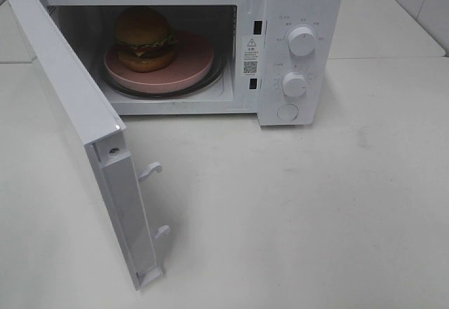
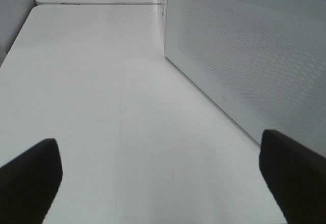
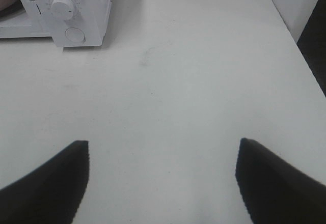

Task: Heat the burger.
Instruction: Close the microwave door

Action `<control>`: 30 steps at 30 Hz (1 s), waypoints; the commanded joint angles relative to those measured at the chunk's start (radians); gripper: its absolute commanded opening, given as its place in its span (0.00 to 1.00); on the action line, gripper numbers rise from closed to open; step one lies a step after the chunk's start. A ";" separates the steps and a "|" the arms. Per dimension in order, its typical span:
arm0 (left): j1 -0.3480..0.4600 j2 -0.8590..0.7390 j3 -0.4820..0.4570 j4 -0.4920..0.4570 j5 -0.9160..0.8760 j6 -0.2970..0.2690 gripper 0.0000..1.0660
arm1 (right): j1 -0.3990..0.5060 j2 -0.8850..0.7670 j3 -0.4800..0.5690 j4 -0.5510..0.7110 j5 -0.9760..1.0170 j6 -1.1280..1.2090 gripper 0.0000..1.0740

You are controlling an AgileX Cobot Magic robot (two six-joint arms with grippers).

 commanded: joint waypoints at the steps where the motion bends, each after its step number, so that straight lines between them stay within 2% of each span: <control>1: 0.002 -0.021 0.002 -0.004 -0.008 -0.001 0.97 | -0.007 -0.028 0.002 -0.001 -0.012 -0.001 0.71; 13: 0.002 -0.013 0.002 -0.004 -0.008 -0.001 0.97 | -0.007 -0.028 0.002 -0.001 -0.012 -0.001 0.71; 19: 0.002 0.068 -0.040 0.005 -0.038 0.012 0.89 | -0.007 -0.028 0.002 -0.001 -0.012 -0.001 0.71; 21: 0.002 0.129 -0.061 0.006 -0.084 0.048 0.81 | -0.007 -0.028 0.002 -0.001 -0.012 -0.001 0.71; 22: 0.002 0.129 -0.061 0.006 -0.084 0.048 0.81 | -0.007 -0.028 0.002 -0.001 -0.012 -0.001 0.71; 23: 0.002 0.167 -0.058 0.006 -0.120 0.061 0.75 | -0.007 -0.028 0.002 -0.001 -0.012 -0.001 0.71; 24: 0.002 0.167 -0.058 0.006 -0.120 0.061 0.75 | -0.007 -0.028 0.002 -0.001 -0.012 -0.001 0.71; 26: 0.002 0.262 -0.056 0.007 -0.184 0.061 0.55 | -0.007 -0.028 0.002 -0.001 -0.012 -0.001 0.71; 27: 0.002 0.262 -0.056 0.007 -0.184 0.061 0.55 | -0.007 -0.028 0.002 -0.001 -0.012 -0.001 0.71; 28: 0.002 0.284 -0.056 0.007 -0.203 0.061 0.48 | -0.007 -0.028 0.002 -0.001 -0.012 -0.001 0.71; 29: 0.002 0.284 -0.056 0.007 -0.203 0.061 0.48 | -0.007 -0.028 0.002 -0.001 -0.012 -0.001 0.71; 30: 0.002 0.342 -0.056 0.007 -0.239 0.063 0.33 | -0.007 -0.028 0.002 -0.001 -0.012 -0.001 0.71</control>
